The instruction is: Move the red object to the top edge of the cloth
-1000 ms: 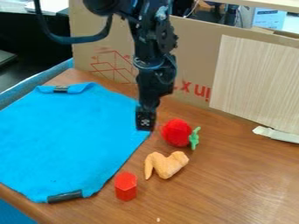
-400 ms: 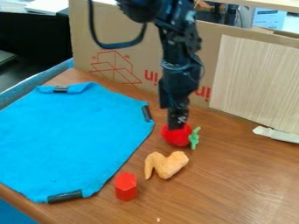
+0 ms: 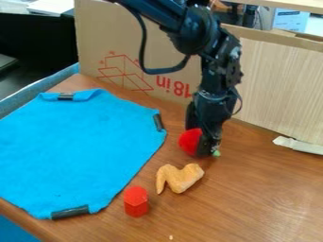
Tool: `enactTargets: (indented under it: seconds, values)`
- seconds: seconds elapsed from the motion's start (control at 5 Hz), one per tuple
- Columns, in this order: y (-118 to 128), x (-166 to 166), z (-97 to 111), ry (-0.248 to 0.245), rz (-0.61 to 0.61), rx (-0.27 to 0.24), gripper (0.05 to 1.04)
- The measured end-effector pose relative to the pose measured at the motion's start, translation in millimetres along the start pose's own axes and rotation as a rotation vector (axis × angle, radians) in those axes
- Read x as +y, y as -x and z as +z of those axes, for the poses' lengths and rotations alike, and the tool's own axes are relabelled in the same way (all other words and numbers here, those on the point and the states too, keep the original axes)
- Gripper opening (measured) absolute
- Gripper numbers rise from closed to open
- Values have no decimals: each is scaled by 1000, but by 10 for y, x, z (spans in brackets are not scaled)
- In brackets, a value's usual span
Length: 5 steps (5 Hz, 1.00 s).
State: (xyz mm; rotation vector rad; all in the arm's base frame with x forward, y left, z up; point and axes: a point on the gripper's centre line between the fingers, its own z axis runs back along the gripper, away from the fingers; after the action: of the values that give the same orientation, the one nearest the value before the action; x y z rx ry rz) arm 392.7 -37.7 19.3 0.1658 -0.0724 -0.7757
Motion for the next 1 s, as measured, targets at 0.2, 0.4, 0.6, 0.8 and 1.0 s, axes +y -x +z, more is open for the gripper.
enactTargets:
  seconds: [0.2, 0.4, 0.6, 0.8, 1.0]
  values:
    - [-73, -4, -85, 3, -4, 32, 747]
    - [-81, 0, -73, 4, -10, 29, 628]
    - [-38, 29, -70, 31, -3, 21, 619]
    - [102, 186, -38, 43, 42, 16, 619]
    - [368, 435, -67, 52, 163, 34, 618]
